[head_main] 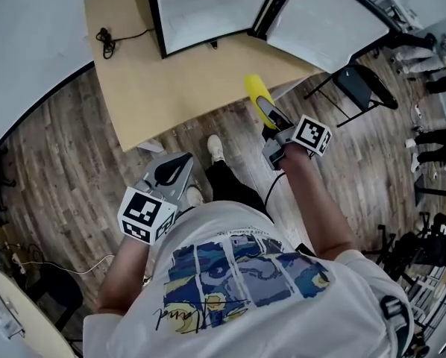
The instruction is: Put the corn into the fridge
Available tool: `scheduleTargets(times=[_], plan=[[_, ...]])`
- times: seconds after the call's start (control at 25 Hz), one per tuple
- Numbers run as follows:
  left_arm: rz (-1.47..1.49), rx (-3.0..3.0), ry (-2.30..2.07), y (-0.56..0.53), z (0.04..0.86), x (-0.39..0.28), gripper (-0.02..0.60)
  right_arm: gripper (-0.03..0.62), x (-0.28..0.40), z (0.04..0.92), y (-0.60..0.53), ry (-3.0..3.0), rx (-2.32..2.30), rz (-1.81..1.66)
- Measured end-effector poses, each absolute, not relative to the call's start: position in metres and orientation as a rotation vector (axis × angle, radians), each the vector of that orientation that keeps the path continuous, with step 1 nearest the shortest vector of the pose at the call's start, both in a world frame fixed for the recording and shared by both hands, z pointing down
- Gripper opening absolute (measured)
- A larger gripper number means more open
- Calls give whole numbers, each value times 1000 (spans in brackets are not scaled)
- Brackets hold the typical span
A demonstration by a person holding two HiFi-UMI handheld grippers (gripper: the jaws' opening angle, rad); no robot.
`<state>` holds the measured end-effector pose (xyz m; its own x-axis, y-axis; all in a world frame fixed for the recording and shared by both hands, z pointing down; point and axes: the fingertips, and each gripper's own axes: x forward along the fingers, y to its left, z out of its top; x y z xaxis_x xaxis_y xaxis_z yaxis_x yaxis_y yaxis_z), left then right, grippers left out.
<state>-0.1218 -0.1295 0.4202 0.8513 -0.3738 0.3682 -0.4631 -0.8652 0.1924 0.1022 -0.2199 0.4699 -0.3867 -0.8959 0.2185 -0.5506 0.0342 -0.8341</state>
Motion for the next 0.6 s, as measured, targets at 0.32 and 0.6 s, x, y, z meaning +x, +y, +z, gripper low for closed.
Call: scheduleTargets(times=[0.32,0.6], plan=[[498,2659,-841,-224,424,-144,9,221,118,499,-360,1976,-1473,-1302],[503,2582,-993,-290,412,-140,9,220,141,520,-468,1994,-1502,-1325]])
